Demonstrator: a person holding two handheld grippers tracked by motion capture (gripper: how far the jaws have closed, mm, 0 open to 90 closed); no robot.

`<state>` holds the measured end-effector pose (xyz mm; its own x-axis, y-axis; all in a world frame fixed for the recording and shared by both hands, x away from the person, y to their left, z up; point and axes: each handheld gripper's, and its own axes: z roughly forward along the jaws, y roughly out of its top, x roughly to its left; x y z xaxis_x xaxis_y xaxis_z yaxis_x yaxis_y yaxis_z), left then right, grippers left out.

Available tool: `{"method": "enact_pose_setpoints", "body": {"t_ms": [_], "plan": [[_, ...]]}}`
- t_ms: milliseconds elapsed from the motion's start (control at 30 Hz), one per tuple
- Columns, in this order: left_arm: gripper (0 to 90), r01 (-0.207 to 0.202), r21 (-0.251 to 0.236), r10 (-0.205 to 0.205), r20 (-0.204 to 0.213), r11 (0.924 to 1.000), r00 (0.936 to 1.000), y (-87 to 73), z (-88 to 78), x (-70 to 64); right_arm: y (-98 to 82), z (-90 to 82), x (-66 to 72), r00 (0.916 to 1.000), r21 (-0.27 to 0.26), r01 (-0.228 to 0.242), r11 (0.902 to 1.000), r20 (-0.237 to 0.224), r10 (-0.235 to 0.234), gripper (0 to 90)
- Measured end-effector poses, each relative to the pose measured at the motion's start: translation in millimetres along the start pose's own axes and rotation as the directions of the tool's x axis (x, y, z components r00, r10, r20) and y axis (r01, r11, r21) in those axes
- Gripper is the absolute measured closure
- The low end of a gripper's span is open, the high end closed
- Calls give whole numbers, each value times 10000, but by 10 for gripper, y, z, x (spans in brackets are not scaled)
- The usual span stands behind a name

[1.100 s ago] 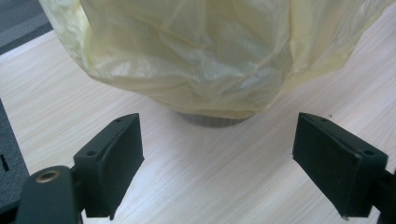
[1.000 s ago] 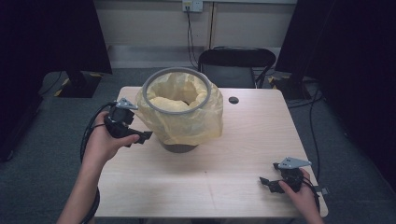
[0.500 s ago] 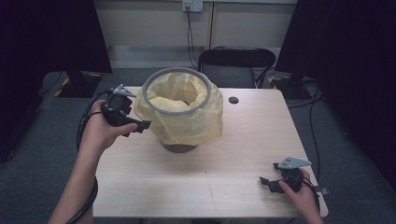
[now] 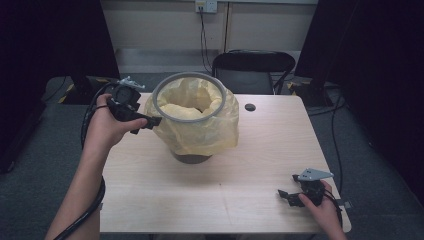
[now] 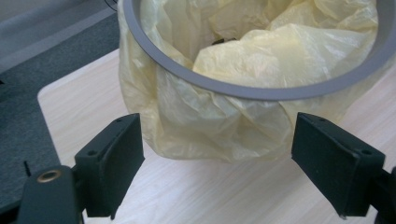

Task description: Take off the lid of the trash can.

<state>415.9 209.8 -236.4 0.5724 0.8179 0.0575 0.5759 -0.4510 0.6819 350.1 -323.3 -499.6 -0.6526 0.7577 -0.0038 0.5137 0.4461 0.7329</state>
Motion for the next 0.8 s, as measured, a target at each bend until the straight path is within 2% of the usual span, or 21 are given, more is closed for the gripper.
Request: {"method": "enact_pose_setpoints", "body": {"t_ms": [67, 167, 367, 600, 800], "plan": [[165, 41, -73, -41, -20, 10000, 10000, 44, -3, 11, 0, 0, 0, 10000, -1, -1, 10000, 0, 1, 126], [169, -115, -12, 115, -208, 9999, 9997, 108, 6, 21, 0, 0, 0, 10000, 3, -7, 10000, -5, 7, 126], [177, -138, -43, 137, -231, 9999, 9996, 188, 71, 57, 0, 0, 0, 10000, 3, -6, 10000, 0, 6, 126], [177, 73, -38, -75, -621, 10000, 9980, 319, 225, 186, 0, 0, 0, 10000, 3, -2, 10000, -1, 2, 126], [159, 272, -140, -282, -747, 9995, 9968, 372, 345, 242, 0, 0, -1, 10000, 1, 1, 10000, -12, -1, 125]]}}
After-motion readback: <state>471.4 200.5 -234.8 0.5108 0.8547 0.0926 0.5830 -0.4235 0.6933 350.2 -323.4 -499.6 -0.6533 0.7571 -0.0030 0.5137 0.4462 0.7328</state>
